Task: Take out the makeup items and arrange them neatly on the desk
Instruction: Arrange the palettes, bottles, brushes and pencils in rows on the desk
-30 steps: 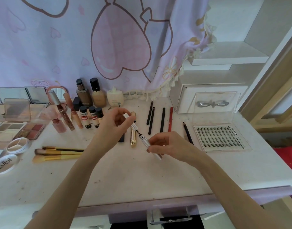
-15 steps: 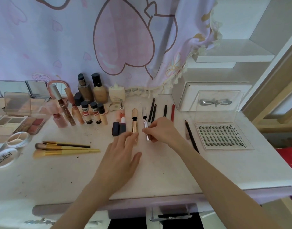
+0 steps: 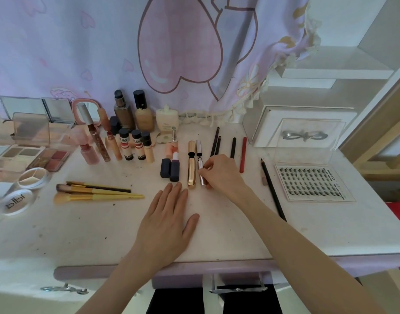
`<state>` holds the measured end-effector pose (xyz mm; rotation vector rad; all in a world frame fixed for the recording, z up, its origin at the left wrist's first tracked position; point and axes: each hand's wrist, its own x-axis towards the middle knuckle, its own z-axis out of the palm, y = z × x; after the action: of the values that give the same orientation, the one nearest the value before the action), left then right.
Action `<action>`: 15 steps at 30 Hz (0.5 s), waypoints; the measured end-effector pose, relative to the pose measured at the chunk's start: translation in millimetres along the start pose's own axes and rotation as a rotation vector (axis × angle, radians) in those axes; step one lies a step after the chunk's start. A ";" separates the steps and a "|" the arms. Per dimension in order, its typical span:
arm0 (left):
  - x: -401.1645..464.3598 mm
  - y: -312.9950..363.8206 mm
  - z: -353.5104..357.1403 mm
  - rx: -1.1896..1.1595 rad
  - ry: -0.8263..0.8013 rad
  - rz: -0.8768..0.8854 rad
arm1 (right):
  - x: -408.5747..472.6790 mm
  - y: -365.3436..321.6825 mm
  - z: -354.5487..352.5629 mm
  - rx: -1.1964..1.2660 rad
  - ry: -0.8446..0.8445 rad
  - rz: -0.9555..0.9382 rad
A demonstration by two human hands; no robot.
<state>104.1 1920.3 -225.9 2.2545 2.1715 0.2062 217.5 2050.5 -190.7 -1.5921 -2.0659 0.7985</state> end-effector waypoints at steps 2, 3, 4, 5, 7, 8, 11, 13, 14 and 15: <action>0.7 0.1 1.0 0.005 -0.003 -0.003 | -1.2 0.2 -0.5 -0.008 -0.006 -0.009; 1.0 0.1 1.9 0.001 -0.003 -0.007 | -1.8 0.3 -0.4 0.001 -0.012 -0.012; 1.3 0.1 2.3 -0.004 -0.004 -0.013 | -2.3 0.0 -0.1 0.019 -0.019 -0.014; 1.4 0.1 2.6 -0.006 -0.006 -0.018 | -3.1 -0.1 0.0 0.040 -0.025 -0.018; 1.7 0.2 2.8 -0.003 -0.006 -0.021 | -3.7 1.3 -2.0 0.075 -0.016 -0.027; 1.4 0.2 2.8 -0.005 -0.003 -0.020 | -3.3 3.9 -4.8 0.099 0.002 -0.027; 0.5 -0.7 2.8 -0.021 0.009 -0.016 | 4.1 17.3 -21.4 0.106 0.113 0.001; 0.5 -1.6 4.0 -0.026 0.022 -0.017 | 15.3 29.6 -36.3 -0.004 0.189 0.042; 0.9 -2.0 4.6 -0.027 0.030 -0.020 | 21.6 35.1 -43.6 -0.056 0.200 0.072; 0.8 -2.1 5.1 -0.026 0.034 -0.021 | 27.5 40.4 -49.6 -0.092 0.193 0.107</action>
<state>102.6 1921.6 -231.0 2.2296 2.1943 0.2728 271.0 2093.8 -180.7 -1.7672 -1.9187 0.5664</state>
